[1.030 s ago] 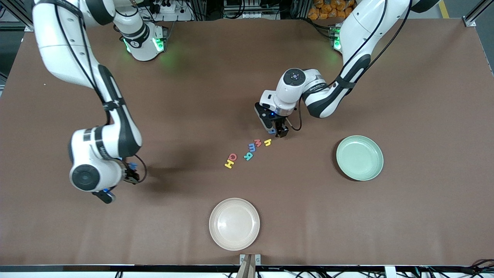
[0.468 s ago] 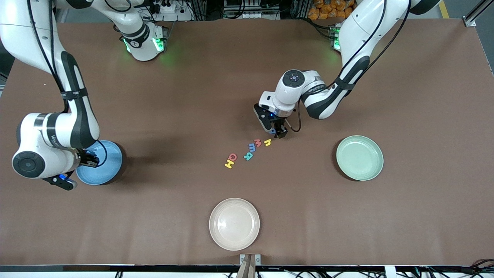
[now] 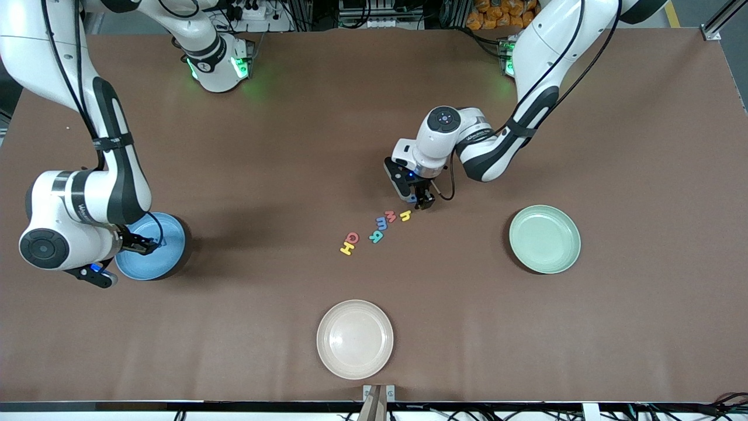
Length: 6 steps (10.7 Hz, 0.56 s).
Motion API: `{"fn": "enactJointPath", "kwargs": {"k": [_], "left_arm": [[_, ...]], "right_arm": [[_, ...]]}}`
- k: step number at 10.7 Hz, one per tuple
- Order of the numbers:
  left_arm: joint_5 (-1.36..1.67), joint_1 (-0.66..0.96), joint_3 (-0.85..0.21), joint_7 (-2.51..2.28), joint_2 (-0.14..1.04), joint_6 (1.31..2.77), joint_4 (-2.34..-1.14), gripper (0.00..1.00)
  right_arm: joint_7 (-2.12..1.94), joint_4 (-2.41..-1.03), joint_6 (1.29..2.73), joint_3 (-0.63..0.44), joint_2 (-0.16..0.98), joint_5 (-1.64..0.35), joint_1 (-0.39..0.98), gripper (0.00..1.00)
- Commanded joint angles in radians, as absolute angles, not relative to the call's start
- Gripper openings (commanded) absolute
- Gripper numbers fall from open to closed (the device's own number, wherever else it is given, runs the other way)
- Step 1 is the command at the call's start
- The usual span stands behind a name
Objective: Sort uppercase to blue plate, lowercase to green plate
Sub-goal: 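Carry the blue W onto the blue plate and open the right gripper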
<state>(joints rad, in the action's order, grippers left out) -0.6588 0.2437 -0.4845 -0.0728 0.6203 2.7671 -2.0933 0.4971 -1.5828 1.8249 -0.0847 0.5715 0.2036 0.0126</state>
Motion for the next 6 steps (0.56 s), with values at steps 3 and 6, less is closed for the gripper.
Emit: {"fn": "enactJointPath", "kwargs": {"k": [3, 6], "left_arm": [[-0.71, 0.252, -0.466, -0.087, 0.637, 2.77, -2.077, 0.67], [-0.712, 0.252, -0.463, -0.087, 0.64, 2.77, -2.077, 0.61]], "right_arm": [[0.506, -1.58, 1.827, -0.078, 0.545, 0.209, -0.023, 1.0], [0.511, -1.577, 1.783, -0.078, 0.537, 0.207, -0.018, 1.0]]}}
